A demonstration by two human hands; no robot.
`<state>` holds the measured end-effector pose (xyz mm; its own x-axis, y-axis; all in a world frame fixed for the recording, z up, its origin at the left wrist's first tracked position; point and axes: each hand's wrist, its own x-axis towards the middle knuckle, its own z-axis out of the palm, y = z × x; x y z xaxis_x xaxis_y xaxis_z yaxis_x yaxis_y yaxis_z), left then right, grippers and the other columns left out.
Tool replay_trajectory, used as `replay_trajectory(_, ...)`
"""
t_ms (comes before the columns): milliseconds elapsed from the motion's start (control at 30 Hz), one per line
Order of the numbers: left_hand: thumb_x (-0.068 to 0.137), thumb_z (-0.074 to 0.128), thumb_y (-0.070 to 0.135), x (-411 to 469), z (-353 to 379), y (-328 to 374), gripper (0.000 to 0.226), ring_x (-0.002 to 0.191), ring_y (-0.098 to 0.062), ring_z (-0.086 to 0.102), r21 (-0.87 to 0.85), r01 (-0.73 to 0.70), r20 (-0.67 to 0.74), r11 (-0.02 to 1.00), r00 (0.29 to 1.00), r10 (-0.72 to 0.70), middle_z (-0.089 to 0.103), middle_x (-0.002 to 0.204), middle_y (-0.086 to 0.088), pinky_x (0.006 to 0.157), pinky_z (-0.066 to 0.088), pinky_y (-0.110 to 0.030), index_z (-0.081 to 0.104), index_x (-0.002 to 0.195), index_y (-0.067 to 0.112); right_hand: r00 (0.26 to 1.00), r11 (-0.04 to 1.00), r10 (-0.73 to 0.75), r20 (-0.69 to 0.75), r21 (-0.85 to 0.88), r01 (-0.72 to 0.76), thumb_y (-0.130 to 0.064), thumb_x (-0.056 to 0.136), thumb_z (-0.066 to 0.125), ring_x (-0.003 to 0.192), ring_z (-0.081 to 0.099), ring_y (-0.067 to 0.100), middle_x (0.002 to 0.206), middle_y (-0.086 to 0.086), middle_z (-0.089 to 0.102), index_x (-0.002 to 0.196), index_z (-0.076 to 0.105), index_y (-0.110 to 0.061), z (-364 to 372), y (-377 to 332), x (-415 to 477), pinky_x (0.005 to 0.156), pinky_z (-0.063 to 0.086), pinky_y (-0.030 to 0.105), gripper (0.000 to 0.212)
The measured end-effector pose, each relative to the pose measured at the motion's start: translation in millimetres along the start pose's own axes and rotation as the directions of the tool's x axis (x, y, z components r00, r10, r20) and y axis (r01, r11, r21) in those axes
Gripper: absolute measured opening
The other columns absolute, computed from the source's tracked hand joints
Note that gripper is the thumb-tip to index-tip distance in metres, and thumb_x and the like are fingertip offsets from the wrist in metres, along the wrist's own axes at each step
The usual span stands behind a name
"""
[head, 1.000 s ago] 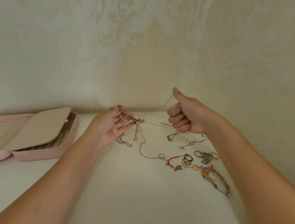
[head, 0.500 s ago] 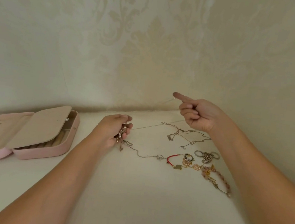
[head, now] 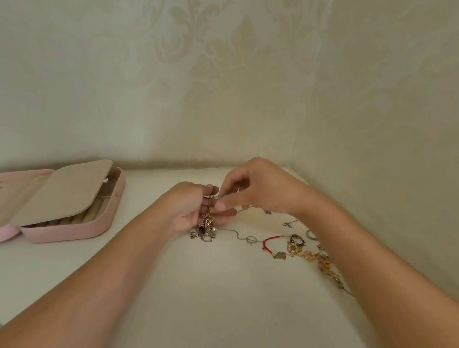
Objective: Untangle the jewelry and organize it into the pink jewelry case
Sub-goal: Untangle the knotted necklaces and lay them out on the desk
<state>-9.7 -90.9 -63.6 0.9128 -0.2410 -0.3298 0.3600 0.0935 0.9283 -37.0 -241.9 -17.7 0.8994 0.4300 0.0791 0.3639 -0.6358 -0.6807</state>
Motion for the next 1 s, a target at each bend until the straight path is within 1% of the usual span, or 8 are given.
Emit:
replay_trajectory(67,0.103,0.029,0.003,2,-2,-1,0.029,0.039,-0.015,0.060,0.022,-0.009,-0.024,1.000,1.000,0.009,0.063,0.049,-0.009,0.035,0.046,-0.022,0.056,0.092,-0.002,0.999,0.994,-0.039,0.032,-0.105,0.042,-0.022,0.070,0.084,0.053,0.048,0.000,0.059,-0.011,0.060,0.080,0.075,-0.012,13,-5,3,0.051,0.034,0.011,0.017)
replay_trajectory(200,0.104,0.029,0.010,4,-6,-1,0.027,0.040,-0.018,0.060,-0.066,0.036,-0.029,0.997,0.999,-0.038,0.063,0.053,-0.012,0.037,0.048,-0.023,0.051,0.089,0.004,0.998,0.950,-0.031,-0.055,-0.311,0.013,-0.033,0.065,0.086,0.067,0.053,0.011,0.069,-0.008,0.058,0.083,0.071,-0.017,31,7,8,0.061,0.040,0.028,0.028)
replay_trajectory(333,0.105,0.030,0.011,3,-10,2,0.028,0.044,-0.024,0.065,-0.197,0.061,-0.014,0.978,0.998,-0.065,0.064,0.055,-0.017,0.036,0.051,-0.028,0.046,0.081,0.008,0.989,0.924,-0.096,-0.108,-0.379,0.049,-0.025,0.073,0.079,0.071,0.052,0.011,0.069,-0.013,0.052,0.087,0.074,-0.020,38,16,11,0.067,0.045,0.031,0.016)
replay_trajectory(533,0.104,0.034,0.015,3,-10,4,0.029,0.050,-0.023,0.066,-0.204,0.055,0.028,0.977,0.998,-0.050,0.064,0.076,-0.016,0.056,0.057,-0.037,0.047,0.079,0.010,0.980,0.998,0.008,-0.197,0.061,0.004,-0.006,0.076,0.077,0.051,0.051,-0.006,0.067,-0.008,0.062,0.082,0.075,-0.012,30,17,10,0.055,0.036,0.005,0.009)
replay_trajectory(667,0.104,0.034,0.015,0,-12,8,0.028,0.053,-0.025,0.068,-0.204,0.048,0.038,0.978,0.998,-0.041,0.066,0.066,-0.014,0.050,0.057,-0.034,0.048,0.080,0.010,0.991,0.942,0.088,-0.105,0.331,-0.049,0.003,0.083,0.066,0.049,0.053,0.006,0.061,-0.002,0.063,0.085,0.066,-0.008,21,20,10,0.051,0.042,0.014,0.011)
replay_trajectory(767,0.103,0.038,0.016,-3,-13,10,0.026,0.055,-0.022,0.069,-0.201,0.027,0.037,0.979,0.999,-0.020,0.068,0.068,-0.013,0.047,0.056,-0.030,0.052,0.082,0.009,0.992,0.921,0.097,-0.077,0.386,-0.060,0.003,0.086,0.062,0.047,0.052,0.006,0.054,-0.007,0.062,0.085,0.065,-0.008,12,21,9,0.050,0.042,0.016,0.012)
replay_trajectory(900,0.099,0.049,0.016,-4,-13,10,0.014,0.053,-0.017,0.068,0.101,-0.076,-0.081,0.992,0.993,0.084,0.068,0.077,-0.011,0.050,0.056,-0.024,0.056,0.094,0.005,0.990,0.952,0.079,-0.114,0.302,-0.042,-0.001,0.085,0.067,0.052,0.054,0.006,0.064,-0.003,0.063,0.085,0.069,-0.008,0,22,6,0.052,0.045,0.015,0.007)
replay_trajectory(1000,0.095,0.055,0.016,-1,-15,6,0.015,0.042,-0.010,0.058,0.529,-0.130,-0.226,0.839,0.931,0.286,0.065,0.071,-0.004,0.043,0.048,-0.018,0.063,0.096,0.003,0.988,0.961,0.077,-0.134,0.275,-0.038,-0.003,0.085,0.066,0.053,0.051,0.002,0.067,-0.003,0.062,0.085,0.070,-0.010,-6,22,5,0.054,0.042,0.013,0.008)
